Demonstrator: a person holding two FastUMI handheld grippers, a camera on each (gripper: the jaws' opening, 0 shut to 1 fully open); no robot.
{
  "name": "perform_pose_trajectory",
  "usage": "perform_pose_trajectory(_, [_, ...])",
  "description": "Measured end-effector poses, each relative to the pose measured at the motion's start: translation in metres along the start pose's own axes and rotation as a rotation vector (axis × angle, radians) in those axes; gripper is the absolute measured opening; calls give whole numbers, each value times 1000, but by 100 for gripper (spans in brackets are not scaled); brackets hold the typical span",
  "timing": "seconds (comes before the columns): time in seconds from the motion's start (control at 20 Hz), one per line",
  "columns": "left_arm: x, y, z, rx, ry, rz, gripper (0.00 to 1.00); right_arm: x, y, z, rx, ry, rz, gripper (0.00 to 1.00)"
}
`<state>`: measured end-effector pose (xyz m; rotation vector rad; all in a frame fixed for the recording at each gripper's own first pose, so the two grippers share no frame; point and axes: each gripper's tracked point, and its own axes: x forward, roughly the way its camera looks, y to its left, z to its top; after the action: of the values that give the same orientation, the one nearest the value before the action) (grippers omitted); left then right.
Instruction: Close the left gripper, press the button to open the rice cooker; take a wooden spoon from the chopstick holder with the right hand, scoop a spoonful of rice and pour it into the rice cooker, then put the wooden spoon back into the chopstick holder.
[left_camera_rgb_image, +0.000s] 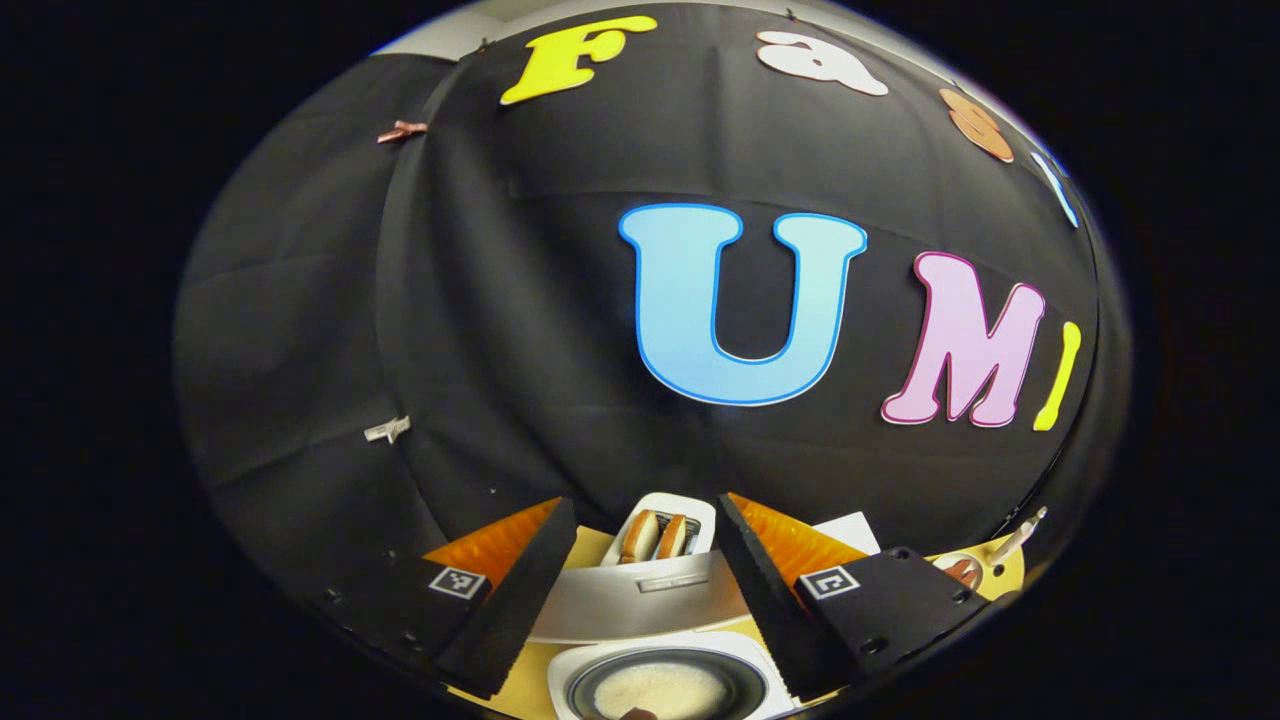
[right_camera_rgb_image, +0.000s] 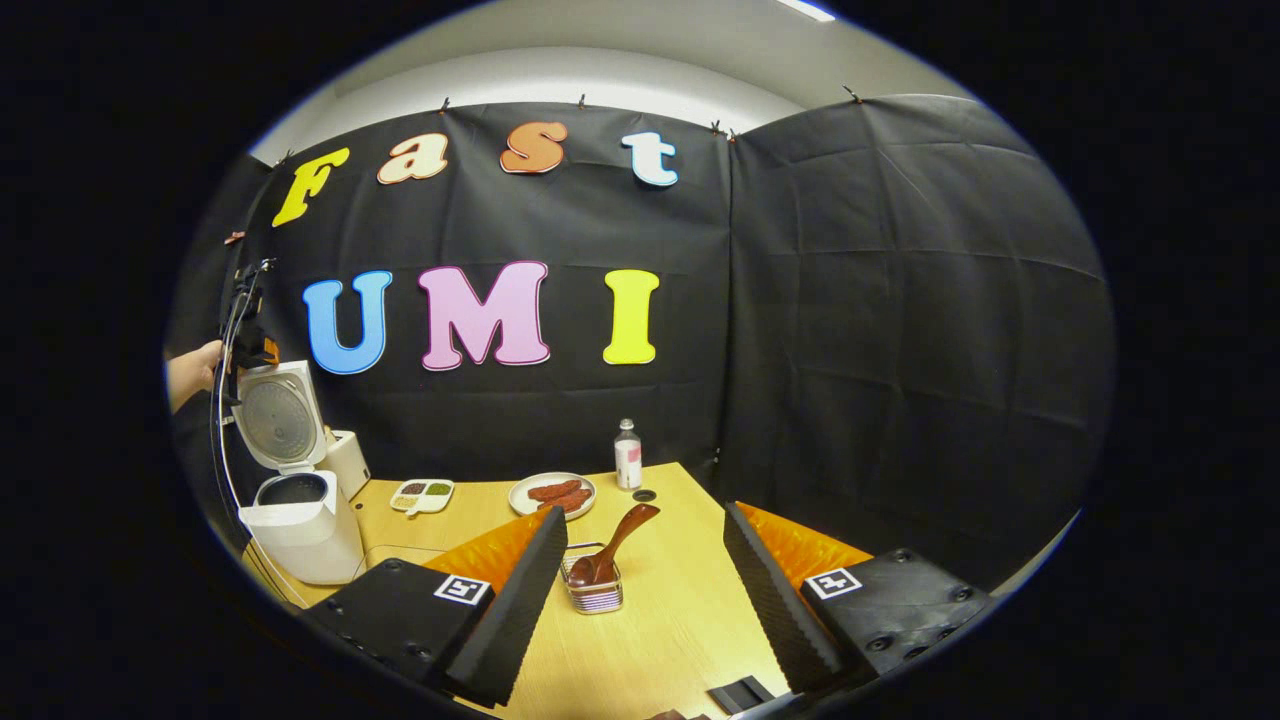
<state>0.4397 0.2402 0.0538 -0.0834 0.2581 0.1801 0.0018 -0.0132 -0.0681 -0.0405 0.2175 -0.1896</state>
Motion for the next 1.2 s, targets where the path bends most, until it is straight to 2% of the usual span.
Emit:
perform_pose_trajectory(0.15, [-21,-5,-12,32,50,16,98,8,9,-5,14,17,45,98])
perform_pose_trajectory(0.3, [-47,-17,-29,7,105,-5,99,14,20,-13,44,36,104,98])
perform_pose_trajectory(0.7, [-106,-39,-109,6,194,9,98,29,45,-43,76,134,242,98])
perform_pose_trajectory(0.9, [-121,-43,-154,-4,214,36,98,36,54,-38,59,131,294,99])
perform_pose_trajectory(1.2, [-130,-48,-205,13,178,56,99,38,66,-50,17,159,358,98])
